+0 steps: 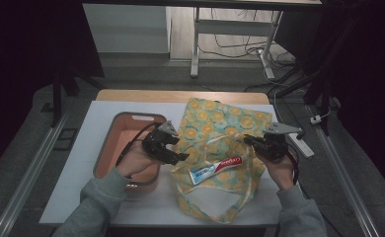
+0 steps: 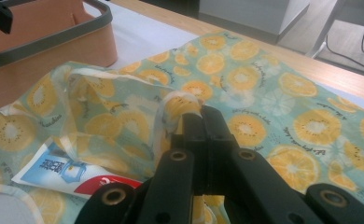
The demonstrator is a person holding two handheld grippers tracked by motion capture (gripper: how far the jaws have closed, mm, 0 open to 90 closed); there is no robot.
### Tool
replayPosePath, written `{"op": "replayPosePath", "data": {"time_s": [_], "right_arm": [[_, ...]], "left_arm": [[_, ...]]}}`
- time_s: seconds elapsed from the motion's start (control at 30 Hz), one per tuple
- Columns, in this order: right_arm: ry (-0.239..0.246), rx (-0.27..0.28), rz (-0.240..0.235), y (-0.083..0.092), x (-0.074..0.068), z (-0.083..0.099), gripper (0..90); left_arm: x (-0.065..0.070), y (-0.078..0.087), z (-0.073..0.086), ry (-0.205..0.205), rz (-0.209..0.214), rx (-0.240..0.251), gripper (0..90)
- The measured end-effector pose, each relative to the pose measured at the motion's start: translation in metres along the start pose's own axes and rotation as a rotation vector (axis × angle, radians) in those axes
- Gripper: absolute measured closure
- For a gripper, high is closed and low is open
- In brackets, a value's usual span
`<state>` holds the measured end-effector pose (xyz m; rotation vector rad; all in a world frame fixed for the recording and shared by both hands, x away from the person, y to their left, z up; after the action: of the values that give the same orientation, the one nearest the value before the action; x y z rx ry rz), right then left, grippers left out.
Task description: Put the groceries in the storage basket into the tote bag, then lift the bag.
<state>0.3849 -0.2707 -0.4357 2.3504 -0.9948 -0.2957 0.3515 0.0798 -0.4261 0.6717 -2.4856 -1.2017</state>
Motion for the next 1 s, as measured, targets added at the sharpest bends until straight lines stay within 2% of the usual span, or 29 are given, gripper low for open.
{"op": "replayPosePath", "data": {"time_s": [0.1,0.37,0.47,0.57,0.7,0.83,1.0], "right_arm": [[0.0,0.008,0.004,0.003,0.001,0.001,89.9],[0.002,0.007,-0.002,0.004,0.001,0.002,89.9],[0.004,0.008,0.0,0.005,0.001,0.002,89.9],[0.001,0.013,-0.001,0.006,0.002,0.002,89.9],[0.007,0.018,-0.001,0.008,0.002,0.001,89.9],[0.004,0.024,0.0,0.01,0.003,0.001,89.9],[0.002,0.029,0.0,0.012,0.004,0.0,89.9]], "left_arm": [[0.002,-0.004,-0.001,-0.003,-0.002,-0.011,30.8],[0.011,-0.023,-0.012,-0.03,-0.04,-0.064,29.6],[0.013,-0.028,-0.016,-0.027,-0.036,-0.065,29.6],[0.012,-0.034,-0.022,-0.013,-0.051,-0.074,29.6],[0.011,-0.05,-0.03,-0.005,-0.091,-0.119,27.8],[0.012,-0.065,-0.033,-0.002,-0.097,-0.185,26.7],[0.01,-0.077,-0.035,0.014,-0.113,-0.217,29.4]]}}
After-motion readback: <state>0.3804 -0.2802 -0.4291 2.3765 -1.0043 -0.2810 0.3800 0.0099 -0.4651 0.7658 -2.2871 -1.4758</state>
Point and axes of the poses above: each handheld gripper's, and its own axes: y roughly backward along the jaws, z roughly out of its underside, x roughly to its right, the point moved 1 cm from there along -y, roughly forward along the jaws, and after that the axes turned 5 degrees about -x, right-handed, at the moved point
